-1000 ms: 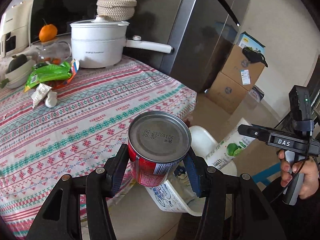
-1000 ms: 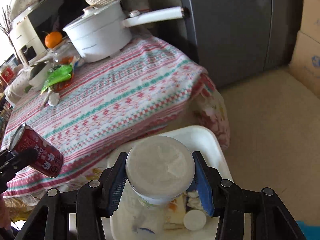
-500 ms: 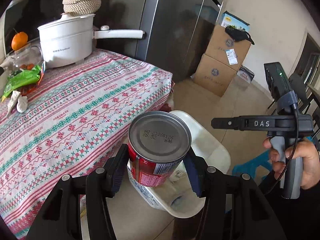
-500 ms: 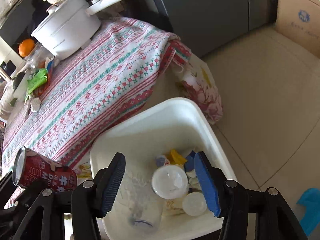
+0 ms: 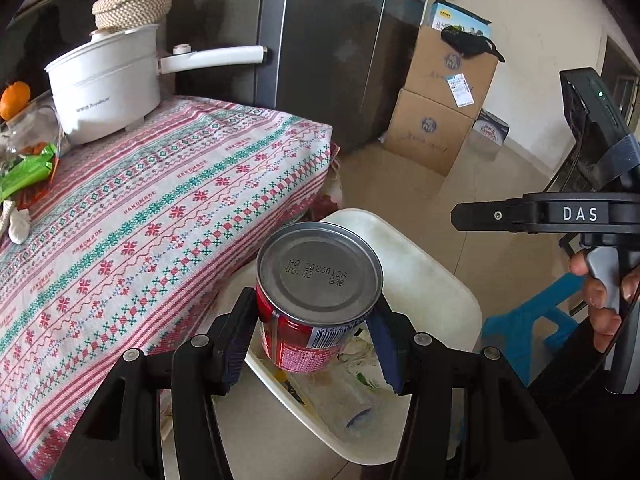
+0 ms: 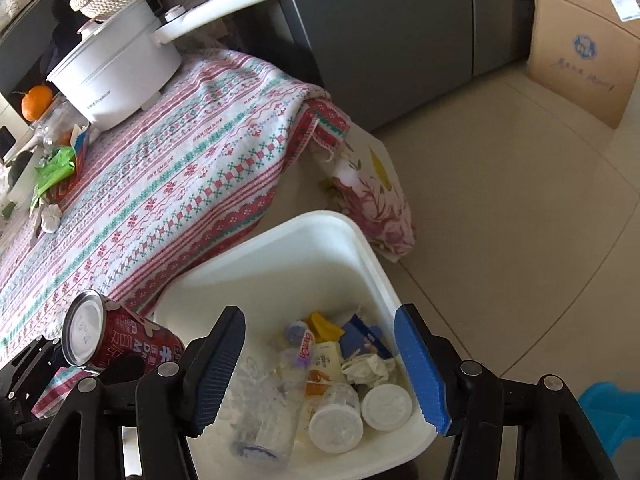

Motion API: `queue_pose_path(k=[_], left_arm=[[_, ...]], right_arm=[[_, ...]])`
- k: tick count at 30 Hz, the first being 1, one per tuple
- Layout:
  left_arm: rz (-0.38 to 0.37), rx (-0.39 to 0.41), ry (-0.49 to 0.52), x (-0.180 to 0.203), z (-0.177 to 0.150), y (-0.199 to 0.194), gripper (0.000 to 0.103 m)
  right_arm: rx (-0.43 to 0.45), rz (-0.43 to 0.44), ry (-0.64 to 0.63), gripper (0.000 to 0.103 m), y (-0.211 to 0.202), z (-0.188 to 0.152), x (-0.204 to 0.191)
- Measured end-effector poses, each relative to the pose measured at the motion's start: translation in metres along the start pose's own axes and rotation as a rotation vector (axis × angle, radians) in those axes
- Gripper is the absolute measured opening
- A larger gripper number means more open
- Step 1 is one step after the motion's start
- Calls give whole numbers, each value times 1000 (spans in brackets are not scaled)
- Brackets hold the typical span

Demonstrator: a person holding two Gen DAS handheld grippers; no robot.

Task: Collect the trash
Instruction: 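Carry the can and tube over the bin and open both tools, then move both tools back to the table toward the white wrapper and tissue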

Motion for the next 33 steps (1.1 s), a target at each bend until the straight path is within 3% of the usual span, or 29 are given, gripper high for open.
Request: queue_pose_path(k=[6, 10, 16, 25, 33], left_arm=[[-3, -4, 43, 12, 0, 7, 59], [45, -6, 61, 10, 0, 6, 76], [55, -19, 19, -6, -1, -4, 78], [101, -29, -46, -50, -14, -26, 78], [146, -76, -196, -117, -36, -46, 80]], right_arm=[[6, -5, 9, 68, -2, 1, 4], [14, -6, 18, 70, -4, 2, 5], [15, -4, 8, 70, -4, 2, 2], [4, -26, -15, 72, 1, -1, -3], [-16, -63, -106, 79, 9, 1, -30]])
Point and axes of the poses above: each gripper's, at about its wrist camera, not at the fingertips, and y roughly the way its jaws point, x to its right, z to its top, the point moved 9 cm from there along y, roughly the way its jaws point, and after that the axes turned 12 degrees about z, right-handed, at the moved point
